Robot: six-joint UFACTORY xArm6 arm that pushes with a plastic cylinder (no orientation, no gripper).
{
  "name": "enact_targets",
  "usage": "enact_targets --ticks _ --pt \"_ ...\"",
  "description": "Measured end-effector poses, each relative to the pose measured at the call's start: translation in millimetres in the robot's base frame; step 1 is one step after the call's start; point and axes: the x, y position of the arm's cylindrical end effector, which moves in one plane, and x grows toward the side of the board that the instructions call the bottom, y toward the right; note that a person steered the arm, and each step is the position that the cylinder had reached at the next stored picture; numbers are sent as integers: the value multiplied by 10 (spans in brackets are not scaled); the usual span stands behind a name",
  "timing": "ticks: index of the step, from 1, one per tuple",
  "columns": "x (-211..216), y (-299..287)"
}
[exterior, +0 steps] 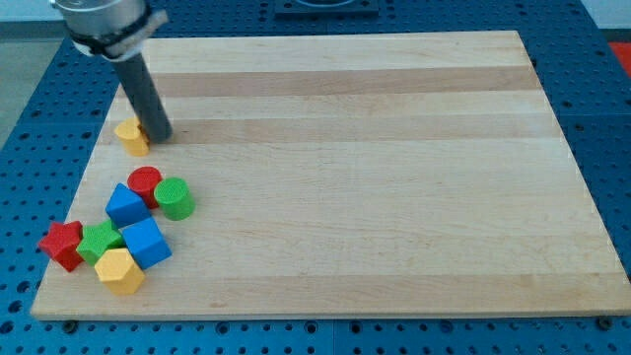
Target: Slide the yellow heart to the left of red circle
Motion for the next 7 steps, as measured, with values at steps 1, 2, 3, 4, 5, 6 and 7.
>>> enact_targets --ticks 1,2,3,4,5,6,7 --pt "-218 -280" --pt "-397 -198" --pt "-293 -594" --pt "153 -415" --pt "590 -141" --pt "787 -141" --pt "800 -577"
